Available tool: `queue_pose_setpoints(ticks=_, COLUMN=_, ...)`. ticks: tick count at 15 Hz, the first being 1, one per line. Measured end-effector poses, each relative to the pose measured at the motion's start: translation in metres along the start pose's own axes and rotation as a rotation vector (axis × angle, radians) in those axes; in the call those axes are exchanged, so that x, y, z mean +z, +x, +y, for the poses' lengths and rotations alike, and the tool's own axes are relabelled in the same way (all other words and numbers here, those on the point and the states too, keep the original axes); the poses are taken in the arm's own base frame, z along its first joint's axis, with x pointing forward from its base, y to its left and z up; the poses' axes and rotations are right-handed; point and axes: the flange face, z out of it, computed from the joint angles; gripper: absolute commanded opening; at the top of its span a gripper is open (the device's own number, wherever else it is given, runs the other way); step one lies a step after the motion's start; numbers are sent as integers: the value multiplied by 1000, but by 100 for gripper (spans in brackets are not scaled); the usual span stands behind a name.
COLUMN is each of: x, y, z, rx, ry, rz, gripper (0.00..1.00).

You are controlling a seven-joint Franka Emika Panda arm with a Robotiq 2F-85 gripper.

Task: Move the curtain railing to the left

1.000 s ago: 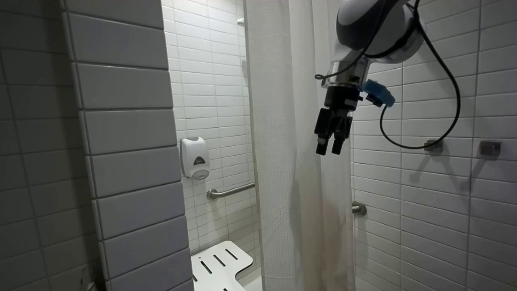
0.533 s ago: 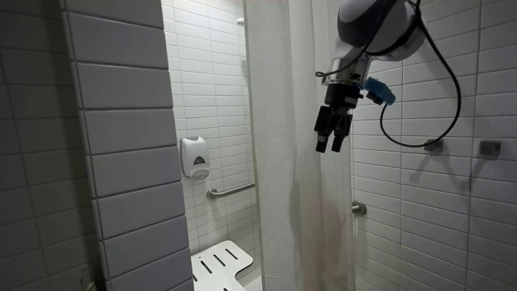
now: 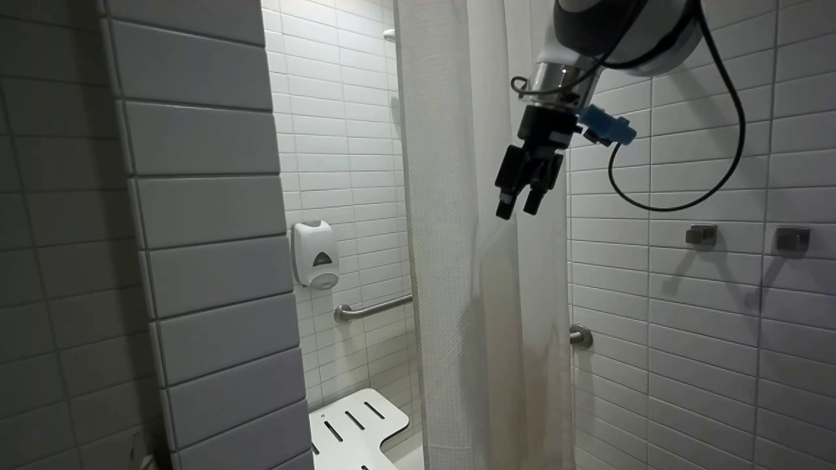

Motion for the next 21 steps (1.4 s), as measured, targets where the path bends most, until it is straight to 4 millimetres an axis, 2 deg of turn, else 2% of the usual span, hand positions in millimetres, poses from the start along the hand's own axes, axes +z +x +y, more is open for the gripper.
queue_pose_setpoints(ticks=4, x=-17, y=13, z=-2, rx=45, ry=-61, rz=61, gripper=100)
queue_pose_setpoints(ticks=12, x=-95, y=50, z=7, rx=114, ry=-107, rz=201, gripper=100)
queue_pose_setpoints(ticks=16, x=-131, y=73, z=-5, rx=116, ry=-125, rz=252, gripper=100)
queue_pose_setpoints(ticks=21, x=-163, y=103, z=-22, rx=129, ry=-129, rz=272, gripper=100)
